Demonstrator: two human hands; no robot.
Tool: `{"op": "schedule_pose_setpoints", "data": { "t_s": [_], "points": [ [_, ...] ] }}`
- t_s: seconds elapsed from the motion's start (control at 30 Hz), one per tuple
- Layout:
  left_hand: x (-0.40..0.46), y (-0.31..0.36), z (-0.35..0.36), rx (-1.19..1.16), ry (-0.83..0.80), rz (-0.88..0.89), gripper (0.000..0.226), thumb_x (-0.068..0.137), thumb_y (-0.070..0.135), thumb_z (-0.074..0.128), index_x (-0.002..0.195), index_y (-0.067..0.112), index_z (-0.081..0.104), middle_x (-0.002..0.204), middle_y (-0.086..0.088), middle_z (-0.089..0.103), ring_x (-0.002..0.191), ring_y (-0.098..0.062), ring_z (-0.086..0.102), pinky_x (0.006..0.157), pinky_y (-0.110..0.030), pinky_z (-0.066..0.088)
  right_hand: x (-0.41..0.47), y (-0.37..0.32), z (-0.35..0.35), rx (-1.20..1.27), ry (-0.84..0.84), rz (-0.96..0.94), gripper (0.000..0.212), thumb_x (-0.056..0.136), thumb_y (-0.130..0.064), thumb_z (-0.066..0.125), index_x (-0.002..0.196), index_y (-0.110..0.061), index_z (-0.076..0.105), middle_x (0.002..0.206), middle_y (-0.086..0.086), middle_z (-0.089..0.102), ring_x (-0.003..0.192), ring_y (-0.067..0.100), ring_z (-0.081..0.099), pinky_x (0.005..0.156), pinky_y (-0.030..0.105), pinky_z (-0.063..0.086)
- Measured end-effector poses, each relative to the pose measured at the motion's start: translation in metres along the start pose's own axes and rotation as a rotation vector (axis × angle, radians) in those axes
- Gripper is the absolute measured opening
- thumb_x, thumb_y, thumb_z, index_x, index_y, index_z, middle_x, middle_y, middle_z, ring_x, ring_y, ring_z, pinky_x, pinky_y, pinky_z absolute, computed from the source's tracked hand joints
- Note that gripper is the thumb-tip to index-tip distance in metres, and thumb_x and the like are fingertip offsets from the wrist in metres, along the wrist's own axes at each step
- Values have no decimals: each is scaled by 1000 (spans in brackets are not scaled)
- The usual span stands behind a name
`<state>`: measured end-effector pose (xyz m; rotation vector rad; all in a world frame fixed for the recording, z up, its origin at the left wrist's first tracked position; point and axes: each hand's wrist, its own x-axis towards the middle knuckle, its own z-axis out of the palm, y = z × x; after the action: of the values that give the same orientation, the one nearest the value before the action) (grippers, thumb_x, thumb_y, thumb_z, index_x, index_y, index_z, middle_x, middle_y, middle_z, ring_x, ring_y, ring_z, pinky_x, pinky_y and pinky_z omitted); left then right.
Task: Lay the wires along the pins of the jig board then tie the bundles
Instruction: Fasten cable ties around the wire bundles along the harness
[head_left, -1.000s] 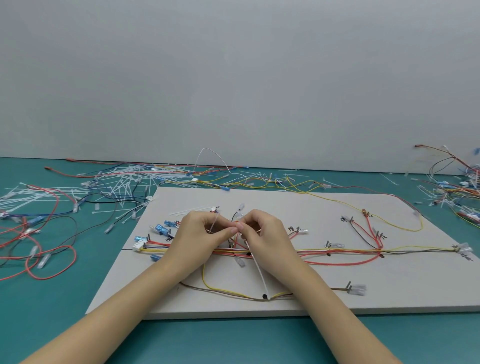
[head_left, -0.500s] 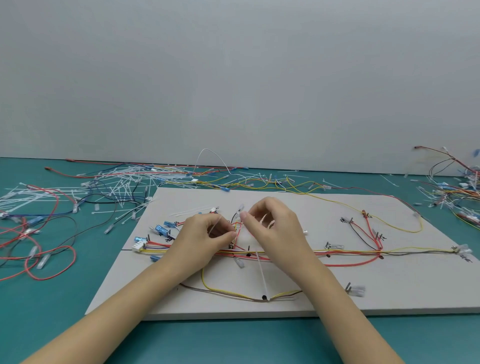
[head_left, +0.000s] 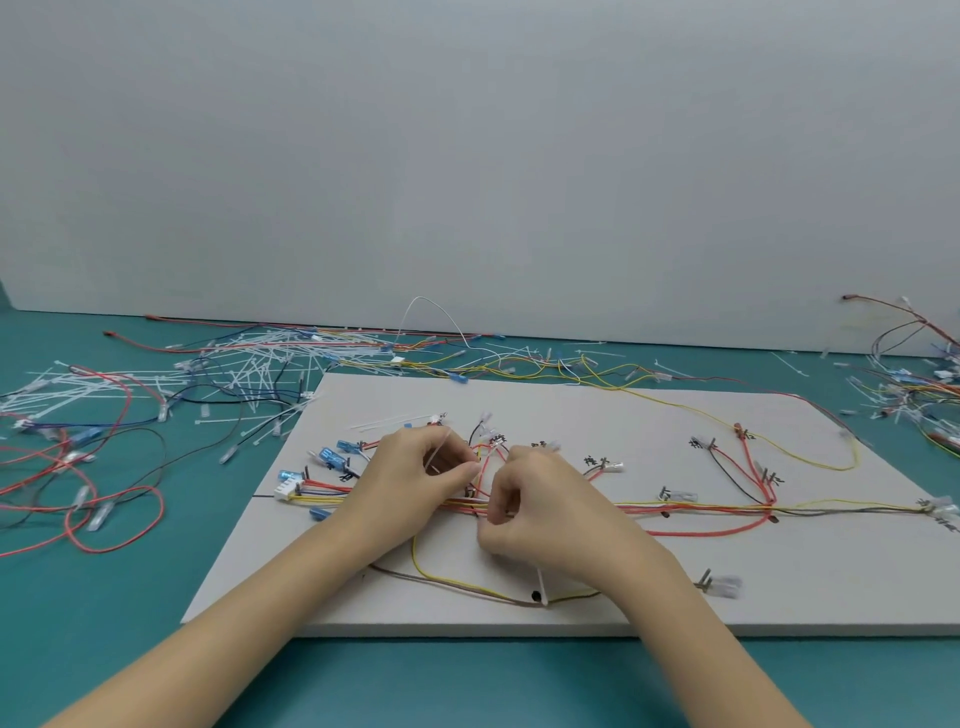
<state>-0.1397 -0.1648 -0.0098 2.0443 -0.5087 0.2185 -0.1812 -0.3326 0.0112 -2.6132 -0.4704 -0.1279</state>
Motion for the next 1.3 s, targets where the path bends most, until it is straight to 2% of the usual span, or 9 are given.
{"op": "schedule_pose_setpoints", "data": {
  "t_s": [0.17,0.37,0.5,0.6,0.7,0.8,0.87,1.03,1.3],
  "points": [
    [0,-1,0,35,4,18,7,84,12,72,79,17,72,71,6,69,67,-5,59,61,-15,44,-3,-9,-3,81,-116,-20,21,67,-21,68,53,-24,53,77,-6,54,67,-2,47,61,21,39],
    [0,-1,1,51,5,31,5,84,11,72,81,15,72,78,6,70,73,-4,60,70,-25,49,-12,-17,-14,212,-348,17,10,67,-18,70,62,-14,63,76,10,65,58,11,51,59,38,50],
    [0,-2,1,43,-2,20,5,85,11,71,82,15,72,81,5,71,79,-10,64,76,-32,52,-16,-21,-19,242,-456,3,8,69,-15,72,65,-11,66,65,-5,60,55,8,48,57,30,44],
    [0,-3,1,43,-4,19,8,85,12,71,80,18,71,78,5,70,76,-12,63,74,-36,52,-15,-17,-24,283,-495,10,15,73,-22,77,68,-10,68,61,-4,58,56,9,47,58,29,41],
    [0,-4,2,34,-3,12,9,84,12,71,79,19,70,74,3,70,75,-20,63,73,-42,51,-10,-10,-27,376,-337,23,31,81,-39,74,68,-11,69,59,0,52,57,10,41,56,26,33],
    [0,-5,2,26,-1,4,9,85,14,71,78,21,70,73,3,70,75,-21,64,73,-45,51,7,6,-23,450,15,118,25,89,-30,67,73,-10,69,51,-10,48,51,6,40,53,23,34],
    [0,-5,1,29,3,2,10,85,15,71,78,22,70,74,4,70,75,-20,64,74,-45,52,20,17,-16,296,130,177,16,90,-25,64,82,-14,72,61,-11,57,61,8,51,62,25,41],
    [-1,-3,2,32,18,5,11,83,14,71,76,22,70,72,4,69,73,-19,63,72,-44,52,44,25,5,64,148,172,18,91,-23,61,109,-19,65,95,0,63,86,15,52,73,26,37],
    [-2,-2,1,31,17,11,10,83,15,72,76,21,71,71,4,69,73,-18,63,71,-43,52,56,22,15,44,116,56,22,87,-9,59,101,-17,74,95,6,66,91,20,58,80,30,46]
  ]
}}
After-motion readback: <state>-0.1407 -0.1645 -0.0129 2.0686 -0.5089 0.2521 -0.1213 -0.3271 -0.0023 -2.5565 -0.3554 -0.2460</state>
